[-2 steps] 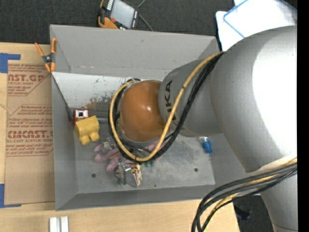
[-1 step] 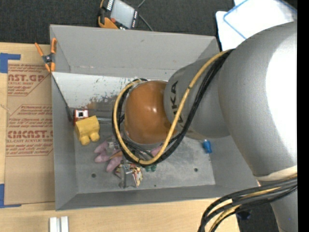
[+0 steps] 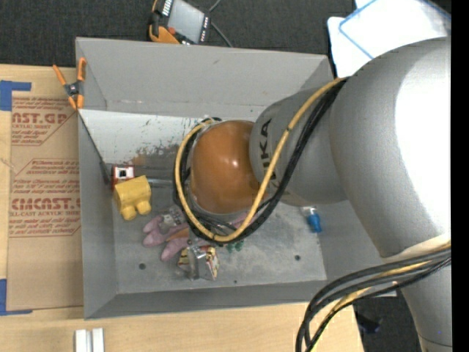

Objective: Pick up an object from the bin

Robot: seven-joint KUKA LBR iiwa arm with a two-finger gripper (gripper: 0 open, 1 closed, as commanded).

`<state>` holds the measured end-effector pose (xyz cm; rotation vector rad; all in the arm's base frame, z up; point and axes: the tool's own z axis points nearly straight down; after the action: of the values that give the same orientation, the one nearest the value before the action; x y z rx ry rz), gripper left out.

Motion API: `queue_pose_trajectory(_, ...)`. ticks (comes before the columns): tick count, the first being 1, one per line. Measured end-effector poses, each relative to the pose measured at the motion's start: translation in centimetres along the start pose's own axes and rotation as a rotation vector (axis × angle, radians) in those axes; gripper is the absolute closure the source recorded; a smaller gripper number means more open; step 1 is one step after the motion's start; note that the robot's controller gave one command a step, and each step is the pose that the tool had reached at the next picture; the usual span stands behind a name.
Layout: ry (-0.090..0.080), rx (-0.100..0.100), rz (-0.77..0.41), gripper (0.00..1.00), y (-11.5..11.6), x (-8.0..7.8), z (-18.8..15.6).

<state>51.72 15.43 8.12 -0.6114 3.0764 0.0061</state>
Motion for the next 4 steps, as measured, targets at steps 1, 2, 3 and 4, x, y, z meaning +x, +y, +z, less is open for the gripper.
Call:
queue_pose_trajectory(1, -0.001, -0.002, 0.156, 0.0, -0.6, 1.4, 0.5)
queue_pose_trajectory(2, -0.002, -0.002, -0.002, 1.0, -2.2, 1.8, -0.3)
queue_pose_trajectory(3, -0.002, -0.002, -0.001, 1.0, -2.2, 1.8, -0.3)
queue_pose_trajectory(4, -0.007, -0.002, -0.008, 1.0, -2.1, 2.2, -6.6)
